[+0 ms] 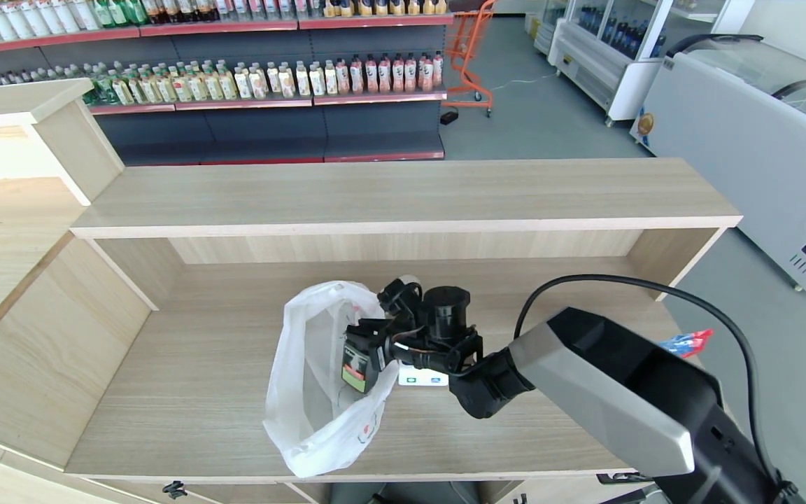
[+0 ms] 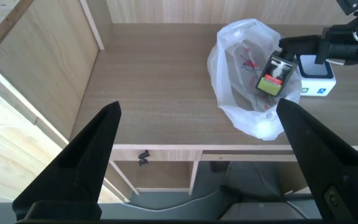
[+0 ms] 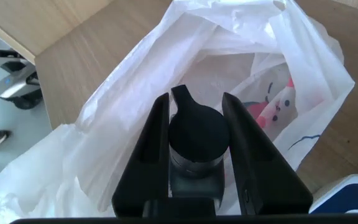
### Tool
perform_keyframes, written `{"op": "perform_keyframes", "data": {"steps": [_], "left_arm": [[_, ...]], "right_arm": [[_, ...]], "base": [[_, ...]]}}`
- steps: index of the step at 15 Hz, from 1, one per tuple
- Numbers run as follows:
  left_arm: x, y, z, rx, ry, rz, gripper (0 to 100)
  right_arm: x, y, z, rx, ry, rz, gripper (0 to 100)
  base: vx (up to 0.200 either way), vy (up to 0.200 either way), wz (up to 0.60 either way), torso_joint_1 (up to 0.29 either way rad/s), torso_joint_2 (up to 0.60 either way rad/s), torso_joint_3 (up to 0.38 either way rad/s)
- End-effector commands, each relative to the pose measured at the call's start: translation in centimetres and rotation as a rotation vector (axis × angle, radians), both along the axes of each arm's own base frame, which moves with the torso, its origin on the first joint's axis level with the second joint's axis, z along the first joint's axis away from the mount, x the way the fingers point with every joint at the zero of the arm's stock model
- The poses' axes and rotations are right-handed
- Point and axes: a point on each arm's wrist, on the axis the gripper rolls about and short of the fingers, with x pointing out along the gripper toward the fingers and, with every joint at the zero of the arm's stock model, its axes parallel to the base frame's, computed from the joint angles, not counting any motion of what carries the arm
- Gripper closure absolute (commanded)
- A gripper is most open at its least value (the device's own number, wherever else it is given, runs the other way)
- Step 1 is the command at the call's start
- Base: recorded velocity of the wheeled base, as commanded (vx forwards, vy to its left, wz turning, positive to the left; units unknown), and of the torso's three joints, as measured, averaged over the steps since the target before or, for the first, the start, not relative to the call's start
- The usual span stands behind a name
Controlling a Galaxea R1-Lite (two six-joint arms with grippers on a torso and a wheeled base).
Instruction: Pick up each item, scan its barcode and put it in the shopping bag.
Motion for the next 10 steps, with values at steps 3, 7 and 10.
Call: {"op": "perform_keyframes", "data": {"steps": [3, 7, 10], "left_arm": [[0.0, 0.0, 0.0, 0.0, 0.001, 0.0, 0], [0.0, 0.0, 0.0, 0.0, 0.001, 0.0, 0], [0.0, 0.0, 0.0, 0.0, 0.001, 0.0, 0]], "right_arm": [[0.0, 0.1, -1.3, -0.025, -0.008, 0.004, 100], [0.1, 0.2, -0.2, 0.047, 0.031, -0.004, 0], [0.4, -1.2, 5.6, 0.22, 0.132, -0.036, 0]], "base": [[0.0, 0.0, 0.0, 0.0, 0.0, 0.0], [0.0, 0.0, 0.0, 0.0, 0.0, 0.0], [0.0, 0.0, 0.0, 0.0, 0.0, 0.0]]}}
